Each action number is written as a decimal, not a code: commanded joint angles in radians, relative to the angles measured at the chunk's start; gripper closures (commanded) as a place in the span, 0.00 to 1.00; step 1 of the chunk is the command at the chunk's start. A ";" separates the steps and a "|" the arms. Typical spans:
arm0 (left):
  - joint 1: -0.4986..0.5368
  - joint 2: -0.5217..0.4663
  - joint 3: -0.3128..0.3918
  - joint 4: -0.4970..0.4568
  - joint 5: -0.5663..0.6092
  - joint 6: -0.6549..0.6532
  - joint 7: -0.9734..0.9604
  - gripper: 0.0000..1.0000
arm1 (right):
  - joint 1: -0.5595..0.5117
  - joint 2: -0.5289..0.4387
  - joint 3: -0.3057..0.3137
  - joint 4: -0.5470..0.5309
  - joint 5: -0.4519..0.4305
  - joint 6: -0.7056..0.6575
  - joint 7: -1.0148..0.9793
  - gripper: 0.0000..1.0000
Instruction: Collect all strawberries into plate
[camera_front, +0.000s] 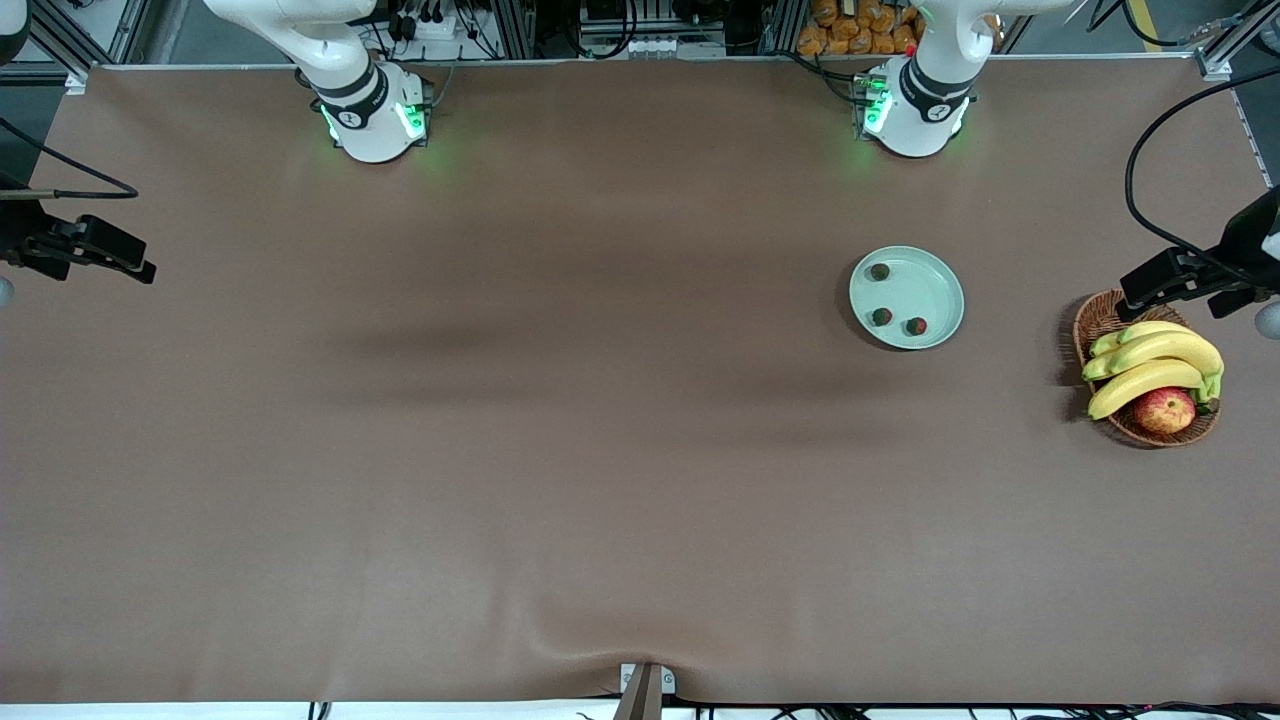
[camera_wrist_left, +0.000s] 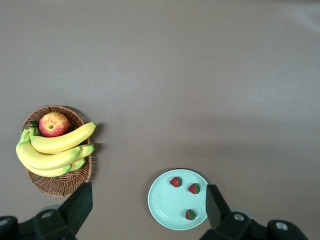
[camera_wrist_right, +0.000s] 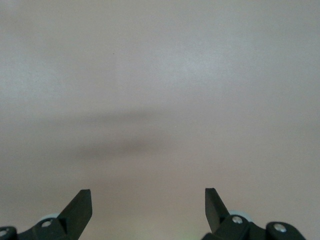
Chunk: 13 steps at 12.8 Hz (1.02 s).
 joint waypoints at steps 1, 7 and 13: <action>-0.008 -0.065 0.001 -0.063 -0.023 0.011 0.005 0.00 | 0.001 0.001 0.003 -0.001 -0.008 0.001 -0.002 0.00; -0.009 -0.073 0.001 -0.092 -0.028 0.041 0.003 0.00 | 0.002 0.001 0.003 -0.002 -0.008 0.000 0.000 0.00; -0.003 -0.067 0.001 -0.088 -0.028 0.052 0.016 0.00 | 0.004 0.001 0.003 -0.004 -0.008 0.003 0.000 0.00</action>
